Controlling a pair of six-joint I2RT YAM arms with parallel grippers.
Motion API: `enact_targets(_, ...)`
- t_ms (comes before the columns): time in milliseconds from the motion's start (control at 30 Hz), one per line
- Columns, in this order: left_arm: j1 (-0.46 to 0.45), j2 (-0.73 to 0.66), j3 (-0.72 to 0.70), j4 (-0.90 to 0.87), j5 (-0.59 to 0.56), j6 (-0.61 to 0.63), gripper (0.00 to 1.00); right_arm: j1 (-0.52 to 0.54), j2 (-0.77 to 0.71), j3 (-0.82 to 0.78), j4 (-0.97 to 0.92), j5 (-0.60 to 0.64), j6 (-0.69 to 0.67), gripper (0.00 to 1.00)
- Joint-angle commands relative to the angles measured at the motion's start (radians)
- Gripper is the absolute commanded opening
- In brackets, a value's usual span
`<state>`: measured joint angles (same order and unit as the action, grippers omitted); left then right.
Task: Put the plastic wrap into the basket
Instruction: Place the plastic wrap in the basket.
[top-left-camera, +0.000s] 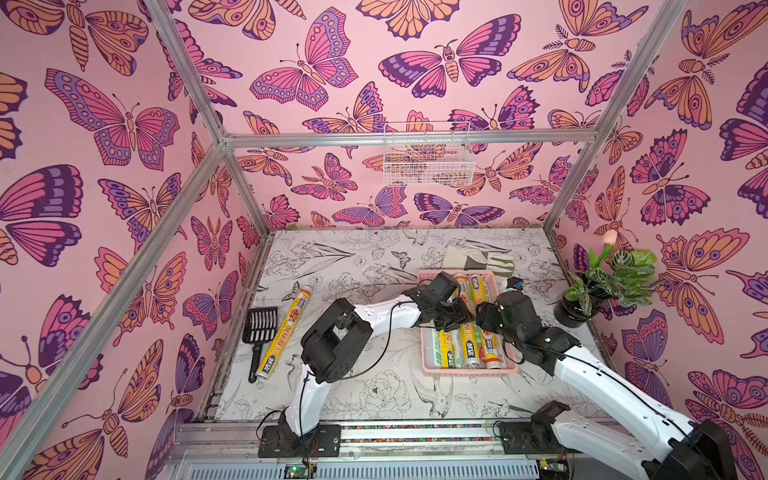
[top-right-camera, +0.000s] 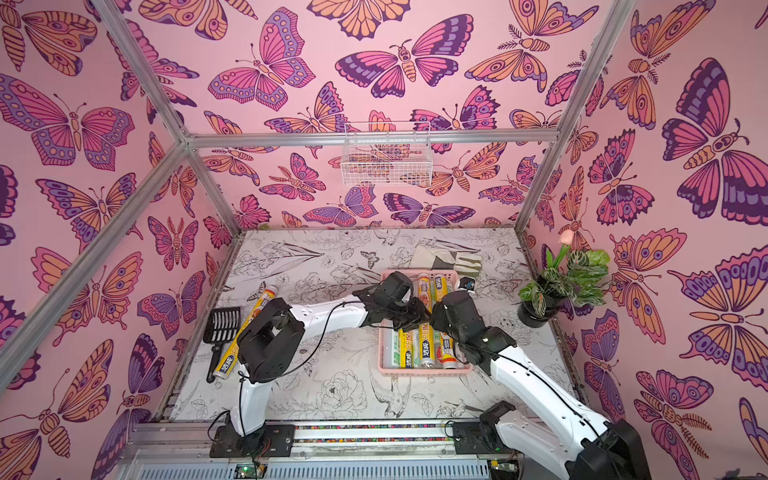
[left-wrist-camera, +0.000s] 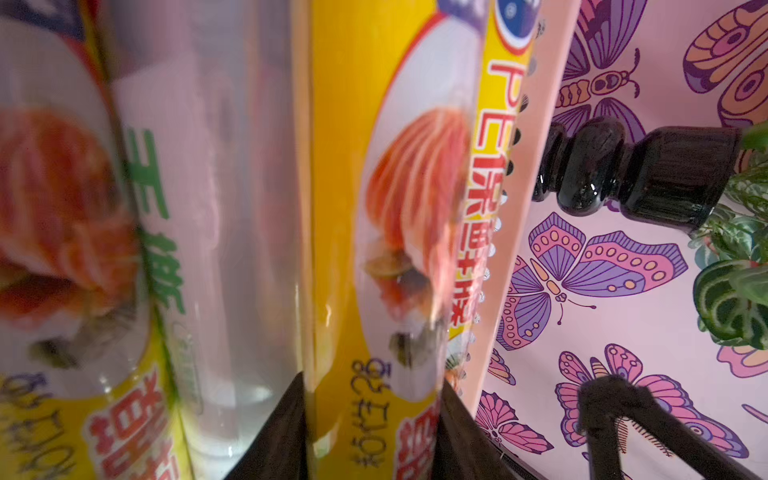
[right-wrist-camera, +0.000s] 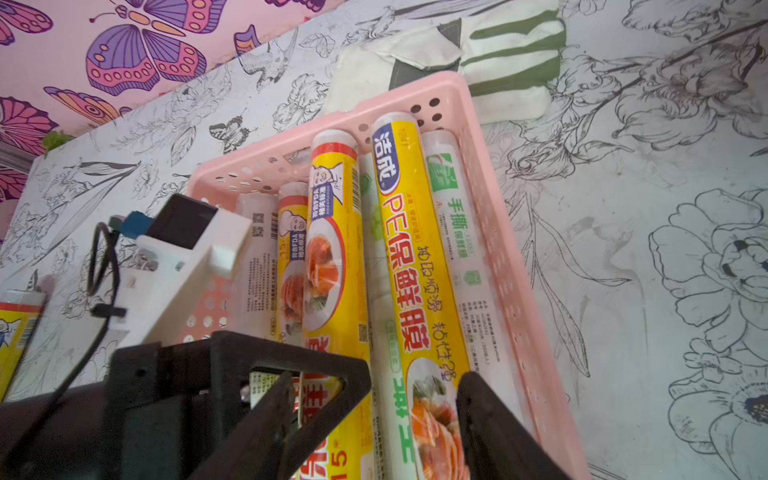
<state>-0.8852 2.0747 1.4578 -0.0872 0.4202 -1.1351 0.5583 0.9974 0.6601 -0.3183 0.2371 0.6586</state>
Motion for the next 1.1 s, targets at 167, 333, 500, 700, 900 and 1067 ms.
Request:
enact_targets(167, -0.005, 0.012, 0.003, 0.010, 0.013, -0.017, 0.43, -0.028, 0.053, 0.007, -0.027, -0.065, 0.026, 0.65)
enact_targets(333, -0.005, 0.001, 0.002, 0.006, 0.013, 0.005, 0.49, -0.029, 0.074, 0.018, -0.022, -0.077, 0.023, 0.65)
enact_targets(500, -0.004, -0.011, -0.006, 0.004, 0.012, 0.008, 0.53, -0.029, 0.073, 0.025, -0.019, -0.084, 0.018, 0.65)
enact_targets(700, -0.003, -0.069, -0.040, -0.008, -0.031, 0.032, 0.54, -0.029, 0.056, 0.031, -0.019, -0.082, 0.019, 0.65)
enact_targets(900, 0.004, -0.189, -0.089, -0.067, -0.142, 0.137, 0.53, -0.029, 0.000, 0.027, 0.043, -0.135, 0.000, 0.65)
enact_targets(1067, 0.029, -0.322, -0.154, -0.108, -0.231, 0.269, 0.53, -0.029, -0.023, 0.014, 0.197, -0.251, -0.020, 0.65)
